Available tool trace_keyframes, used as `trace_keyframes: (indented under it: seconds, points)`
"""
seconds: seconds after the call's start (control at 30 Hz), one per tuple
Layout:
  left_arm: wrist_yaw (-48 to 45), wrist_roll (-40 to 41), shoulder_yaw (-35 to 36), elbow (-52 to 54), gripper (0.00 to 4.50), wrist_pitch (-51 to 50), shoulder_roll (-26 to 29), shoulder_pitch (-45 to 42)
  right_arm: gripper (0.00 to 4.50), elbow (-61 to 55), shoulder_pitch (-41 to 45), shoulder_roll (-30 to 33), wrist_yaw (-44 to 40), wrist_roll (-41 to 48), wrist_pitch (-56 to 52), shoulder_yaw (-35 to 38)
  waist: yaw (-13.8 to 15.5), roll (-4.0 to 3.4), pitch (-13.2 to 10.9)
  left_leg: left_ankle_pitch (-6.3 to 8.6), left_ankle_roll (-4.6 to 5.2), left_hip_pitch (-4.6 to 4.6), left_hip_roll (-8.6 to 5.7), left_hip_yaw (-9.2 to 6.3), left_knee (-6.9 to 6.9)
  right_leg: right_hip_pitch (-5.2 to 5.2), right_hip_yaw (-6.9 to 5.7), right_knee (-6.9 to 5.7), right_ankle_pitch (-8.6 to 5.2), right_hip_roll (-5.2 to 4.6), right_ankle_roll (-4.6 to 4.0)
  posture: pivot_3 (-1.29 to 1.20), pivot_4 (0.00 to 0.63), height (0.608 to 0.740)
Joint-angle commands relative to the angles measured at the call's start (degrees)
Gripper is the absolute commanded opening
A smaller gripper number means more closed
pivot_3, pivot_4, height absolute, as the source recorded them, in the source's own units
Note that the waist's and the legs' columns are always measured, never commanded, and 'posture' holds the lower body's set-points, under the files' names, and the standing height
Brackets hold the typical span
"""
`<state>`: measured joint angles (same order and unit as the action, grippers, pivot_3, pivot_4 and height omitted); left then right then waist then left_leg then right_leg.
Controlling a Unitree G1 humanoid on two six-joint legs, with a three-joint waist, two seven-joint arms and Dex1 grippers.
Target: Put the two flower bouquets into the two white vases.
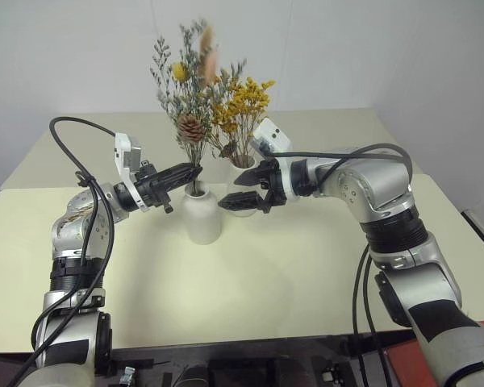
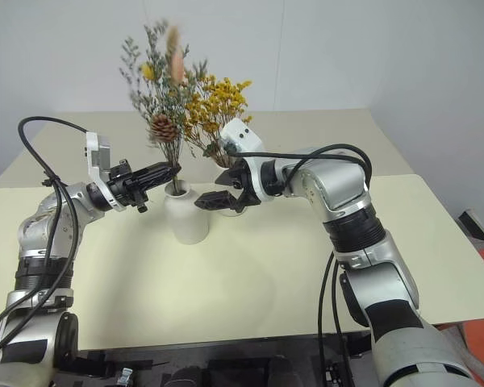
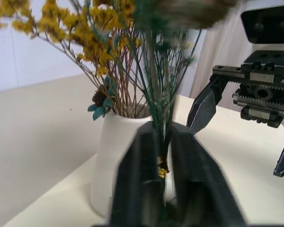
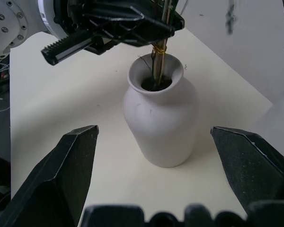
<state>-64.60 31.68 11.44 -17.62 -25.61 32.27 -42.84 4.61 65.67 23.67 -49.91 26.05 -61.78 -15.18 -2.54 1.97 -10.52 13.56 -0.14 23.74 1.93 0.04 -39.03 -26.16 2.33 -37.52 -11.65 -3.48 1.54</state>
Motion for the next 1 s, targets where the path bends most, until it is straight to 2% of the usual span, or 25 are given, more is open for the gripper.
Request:
trace_keyframes:
  seconds: [0.03,0.37,0.63,0.77,1.0]
  points:
    - [-0.38,1.24,0.42,2.67,1.64,-0.61,0.83,-0.33,4.50,-0.91,0.15,-0.11,-0.06,0.19,1.15,1.83,0.00,0.00,0.00,0.00,0.00,0.00,0.00,0.00,0.00,0.00,0.00,0.00,0.00,0.00,0.00,0.00,0.150,0.740]
    - [-1.19,4.92,2.61,8.77,4.48,-4.71,3.86,1.46,4.50,-1.01,0.04,-0.18,0.02,0.18,1.16,1.92,-0.14,0.00,0.00,0.00,0.00,0.00,0.01,0.00,0.02,0.00,0.01,0.03,0.00,0.00,0.00,0.00,0.150,0.740]
    - [-1.77,11.22,9.84,20.24,4.48,-9.32,12.30,12.42,4.50,-1.58,-0.37,0.34,-0.21,0.26,0.91,2.09,-0.14,0.00,0.00,0.00,0.00,-0.02,0.05,0.00,0.06,0.00,0.00,0.40,0.00,0.02,-0.01,0.00,0.150,0.740]
    - [-1.32,13.19,12.63,22.64,4.48,-10.29,15.31,15.01,4.50,-1.35,-0.28,0.55,-0.54,0.14,1.13,1.90,0.18,0.00,0.00,0.00,0.00,-0.02,0.05,0.00,0.06,0.00,-0.01,0.41,0.00,0.01,-0.01,0.00,0.150,0.740]
    - [-8.12,14.41,14.76,24.13,4.48,-9.85,23.49,18.03,4.50,-2.31,-0.72,2.67,-1.00,0.32,0.98,2.98,0.11,0.00,0.00,0.00,0.00,-0.02,0.06,0.01,0.08,0.01,-0.03,0.45,-0.01,0.02,-0.02,0.00,0.150,0.740]
